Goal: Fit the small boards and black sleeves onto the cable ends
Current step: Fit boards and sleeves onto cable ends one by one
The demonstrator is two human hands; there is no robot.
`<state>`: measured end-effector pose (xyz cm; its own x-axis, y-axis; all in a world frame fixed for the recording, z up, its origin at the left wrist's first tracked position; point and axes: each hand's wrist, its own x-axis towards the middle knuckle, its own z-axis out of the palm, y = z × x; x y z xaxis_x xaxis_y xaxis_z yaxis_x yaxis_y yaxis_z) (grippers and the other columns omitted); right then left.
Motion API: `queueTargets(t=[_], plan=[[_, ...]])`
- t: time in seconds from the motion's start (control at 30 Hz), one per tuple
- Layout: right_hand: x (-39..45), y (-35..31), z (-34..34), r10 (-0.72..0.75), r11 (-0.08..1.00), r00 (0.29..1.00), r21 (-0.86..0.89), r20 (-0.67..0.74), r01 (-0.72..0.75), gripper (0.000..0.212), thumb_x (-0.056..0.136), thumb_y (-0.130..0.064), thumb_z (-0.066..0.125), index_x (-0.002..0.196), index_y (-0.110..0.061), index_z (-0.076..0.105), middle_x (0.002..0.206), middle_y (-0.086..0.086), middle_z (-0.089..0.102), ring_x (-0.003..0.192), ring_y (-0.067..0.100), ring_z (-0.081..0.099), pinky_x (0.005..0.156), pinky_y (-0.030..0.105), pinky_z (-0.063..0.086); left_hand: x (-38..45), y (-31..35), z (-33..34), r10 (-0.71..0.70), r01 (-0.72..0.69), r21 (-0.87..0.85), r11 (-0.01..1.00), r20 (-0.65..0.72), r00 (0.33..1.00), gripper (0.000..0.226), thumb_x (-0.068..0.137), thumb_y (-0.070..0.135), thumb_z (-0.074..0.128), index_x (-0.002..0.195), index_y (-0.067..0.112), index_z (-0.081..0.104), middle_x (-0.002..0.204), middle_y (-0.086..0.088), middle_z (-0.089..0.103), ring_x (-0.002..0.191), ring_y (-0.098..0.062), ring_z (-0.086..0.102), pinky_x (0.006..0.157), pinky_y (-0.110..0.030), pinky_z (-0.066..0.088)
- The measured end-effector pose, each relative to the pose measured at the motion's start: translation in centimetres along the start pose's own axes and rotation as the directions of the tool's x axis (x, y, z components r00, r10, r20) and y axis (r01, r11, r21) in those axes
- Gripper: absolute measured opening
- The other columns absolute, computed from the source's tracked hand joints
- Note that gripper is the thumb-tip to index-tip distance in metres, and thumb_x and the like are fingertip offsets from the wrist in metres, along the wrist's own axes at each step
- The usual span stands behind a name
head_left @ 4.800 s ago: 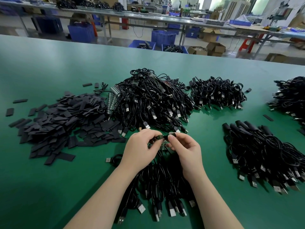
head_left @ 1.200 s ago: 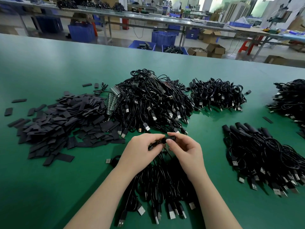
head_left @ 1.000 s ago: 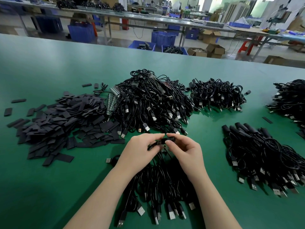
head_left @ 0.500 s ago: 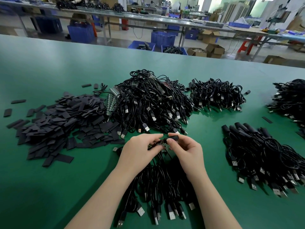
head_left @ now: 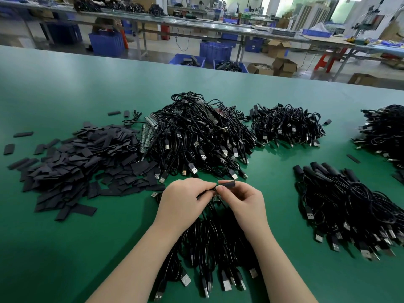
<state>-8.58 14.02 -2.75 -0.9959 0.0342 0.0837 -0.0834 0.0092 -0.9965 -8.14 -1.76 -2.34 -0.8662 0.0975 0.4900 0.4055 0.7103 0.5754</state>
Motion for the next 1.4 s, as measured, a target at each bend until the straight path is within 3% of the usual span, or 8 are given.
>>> queueTargets(t=[0.17,0.47,0.7,1.07,1.2,1.4], plan=[[-0.06,-0.13,0.01,0.008,0.999,1.000,0.042,-0.001,-0.008,0.024,0.084,-0.010,0.076,0.078,-0.032,0.080,0.081,-0.002,0.077,0.076,0.004,0.070,0.069,0.014,0.052,-0.07,0.25,-0.01,0.019,-0.020,-0.040,0.999,-0.024,1.000,0.021,0.084,0.025,0.068,0.104,0.022,0.077,0.089,0.009,0.075,0.084,-0.010,0.068,0.075,-0.036,0.056],[-0.09,-0.09,0.24,0.012,0.999,1.000,0.050,0.005,-0.013,0.024,0.084,-0.009,0.076,0.080,-0.032,0.080,0.083,0.000,0.078,0.079,0.006,0.071,0.072,0.017,0.053,-0.03,0.55,-0.26,0.042,-0.043,-0.013,0.999,-0.026,0.999,0.022,0.084,0.026,0.063,0.101,0.025,0.077,0.083,0.010,0.074,0.079,-0.008,0.067,0.072,-0.035,0.056],[-0.08,-0.17,0.36,0.019,0.998,1.000,0.059,-0.003,-0.019,0.020,0.084,-0.010,0.077,0.079,-0.029,0.080,0.083,-0.001,0.078,0.077,0.005,0.070,0.070,0.015,0.052,-0.05,0.65,-0.22,-0.019,0.019,-0.074,0.997,-0.006,1.000,0.024,0.083,0.026,0.062,0.102,0.026,0.077,0.084,0.008,0.074,0.081,-0.013,0.067,0.073,-0.040,0.056],[-0.16,-0.24,0.42,0.011,0.993,1.000,0.118,0.004,-0.011,0.025,0.085,-0.005,0.074,0.077,-0.028,0.081,0.089,-0.005,0.078,0.083,0.004,0.072,0.073,0.013,0.052,-0.18,0.70,0.06,-0.090,0.088,-0.158,0.984,-0.005,0.996,0.021,0.083,0.027,0.066,0.101,0.029,0.077,0.086,0.011,0.074,0.083,-0.005,0.066,0.079,-0.032,0.055],[-0.16,-0.21,0.47,0.011,0.992,1.000,0.126,-0.002,-0.010,0.021,0.084,-0.004,0.074,0.077,-0.023,0.081,0.088,-0.002,0.078,0.082,0.006,0.073,0.072,0.013,0.052,-0.25,0.69,0.07,-0.114,0.109,-0.199,0.974,-0.015,0.993,0.025,0.082,0.027,0.065,0.104,0.033,0.073,0.085,0.011,0.073,0.083,-0.005,0.065,0.075,-0.028,0.051],[-0.22,-0.19,0.33,0.015,0.991,1.000,0.134,-0.020,-0.012,0.020,0.085,-0.006,0.074,0.083,-0.025,0.081,0.089,-0.007,0.078,0.079,0.001,0.070,0.070,0.011,0.051,-0.15,0.82,0.13,-0.089,0.088,-0.134,0.987,-0.004,0.996,0.022,0.084,0.026,0.066,0.102,0.027,0.077,0.087,0.011,0.074,0.083,-0.005,0.066,0.075,-0.031,0.056]])
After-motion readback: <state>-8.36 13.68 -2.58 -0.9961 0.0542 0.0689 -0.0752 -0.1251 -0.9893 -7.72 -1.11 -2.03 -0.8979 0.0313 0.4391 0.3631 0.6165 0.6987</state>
